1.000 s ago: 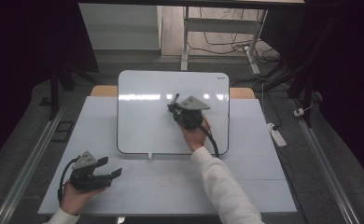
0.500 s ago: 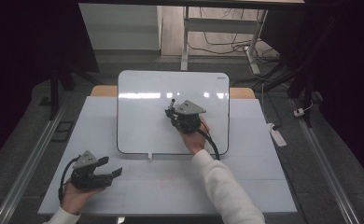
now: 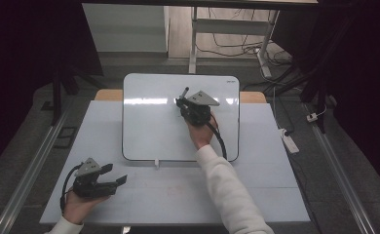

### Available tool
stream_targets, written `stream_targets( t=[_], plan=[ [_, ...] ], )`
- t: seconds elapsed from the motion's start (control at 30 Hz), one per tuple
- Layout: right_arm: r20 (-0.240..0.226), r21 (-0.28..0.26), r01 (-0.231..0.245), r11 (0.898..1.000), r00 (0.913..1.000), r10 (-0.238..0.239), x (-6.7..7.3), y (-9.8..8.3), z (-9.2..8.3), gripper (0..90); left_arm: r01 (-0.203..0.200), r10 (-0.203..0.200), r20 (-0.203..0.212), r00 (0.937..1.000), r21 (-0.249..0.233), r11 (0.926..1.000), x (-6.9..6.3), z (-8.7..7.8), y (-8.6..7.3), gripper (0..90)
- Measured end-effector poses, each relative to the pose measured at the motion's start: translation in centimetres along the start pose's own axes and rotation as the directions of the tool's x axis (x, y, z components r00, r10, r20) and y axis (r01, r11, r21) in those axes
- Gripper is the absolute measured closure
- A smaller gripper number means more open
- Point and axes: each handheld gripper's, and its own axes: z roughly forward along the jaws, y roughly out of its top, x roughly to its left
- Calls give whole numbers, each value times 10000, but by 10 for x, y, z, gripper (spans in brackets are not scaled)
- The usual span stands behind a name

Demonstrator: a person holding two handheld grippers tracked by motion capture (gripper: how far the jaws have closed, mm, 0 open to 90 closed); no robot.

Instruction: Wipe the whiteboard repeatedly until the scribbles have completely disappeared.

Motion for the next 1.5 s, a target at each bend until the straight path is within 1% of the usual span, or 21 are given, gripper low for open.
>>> stream_targets(
  t=[0.1, 0.17, 0.2, 0.23, 0.3, 0.43, 0.47, 0.53, 0.6, 0.73, 0.8, 0.87, 1.0, 1.03, 1.1, 1.17, 1.27, 1.33, 1.37, 1.43, 1.5],
  plan=[
    [-621, 339, 726, 9968, 9956, -704, 17, -5, 4, 775, -38, 38, -4, 10000, -5, 10000, 0, 0, 0, 261],
    [-555, 429, 1224, 9916, 9912, -1199, 18, -5, 1, 776, -22, 22, -14, 10000, 14, 10000, 0, 0, 0, 261],
    [-555, 429, 1224, 9916, 9912, -1199, 18, -5, 1, 776, -15, 15, -6, 10000, 19, 10000, 0, 0, 0, 261],
    [57, 172, 399, 9991, 9992, -400, 0, -2, -5, 776, 20, -20, -10, 10000, 4, 10000, 0, 0, 0, 261],
    [19, 53, -117, 9999, 9999, 117, -7, -4, -8, 775, -42, 42, 10, 10000, -14, 10000, -1, 0, 1, 262],
    [-1086, 550, 1218, 9910, 9874, -1153, 21, -13, -2, 775, -80, 80, -8, 10000, 57, 10000, -1, 2, 1, 261],
    [-1086, 550, 1218, 9910, 9874, -1153, 21, -13, -2, 775, -80, 80, -8, 10000, 57, 10000, -1, 2, 1, 261],
    [-313, 133, 170, 9998, 9994, -165, 1, -10, -8, 775, -57, 57, -32, 10000, 20, 10000, -1, 0, 0, 262],
    [-137, -10, -246, 9997, 9996, 245, -9, -9, -12, 775, -54, 54, -20, 10000, -1, 10000, -1, -1, 0, 262],
    [-451, 476, 1196, 9917, 9920, -1175, 2, -11, -15, 775, -61, 61, -3, 10000, 55, 10000, -1, 2, 0, 261],
    [136, 130, 254, 9996, 9996, -256, -16, -9, -21, 775, -64, 64, -5, 10000, 46, 10000, -1, 1, 0, 261],
    [131, -90, -464, 9989, 9988, 465, -25, -12, -25, 775, -71, 71, -23, 10000, -2, 10000, -2, 0, 1, 261],
    [-773, 518, 1251, 9908, 9896, -1210, 8, -19, -18, 775, -77, 78, -20, 10000, 50, 10000, -1, 2, 1, 261],
    [-816, 547, 1256, 9906, 9893, -1209, 5, -18, -18, 775, -87, 87, -18, 10000, 63, 9999, -2, 2, 1, 261],
    [-91, 196, 283, 9994, 9996, -281, -13, -14, -23, 775, -88, 88, -37, 10000, 34, 10000, -2, 1, 0, 261],
    [-39, -10, -307, 9995, 9995, 307, -22, -15, -26, 775, -63, 63, -29, 10000, 0, 10000, -2, 0, 1, 261],
    [-848, 473, 749, 9961, 9939, -707, 3, -22, -22, 775, -44, 44, -10, 10000, 38, 10000, -1, 2, 1, 261],
    [-955, 593, 1148, 9916, 9895, -1089, 8, -23, -21, 775, -85, 85, -17, 10000, 68, 9999, -1, 3, 1, 262],
    [-955, 593, 1148, 9916, 9895, -1089, 8, -23, -21, 775, -104, 104, -18, 9999, 72, 9999, -1, 2, 1, 262],
    [-99, 119, 63, 9999, 9999, -62, -14, -19, -27, 775, -71, 71, -16, 10000, 21, 10000, -2, 1, 1, 261],
    [-121, 162, 63, 9998, 9999, -61, -11, -22, -29, 775, -70, 70, -14, 10000, 27, 10000, -1, 1, 1, 261]
  ],
)
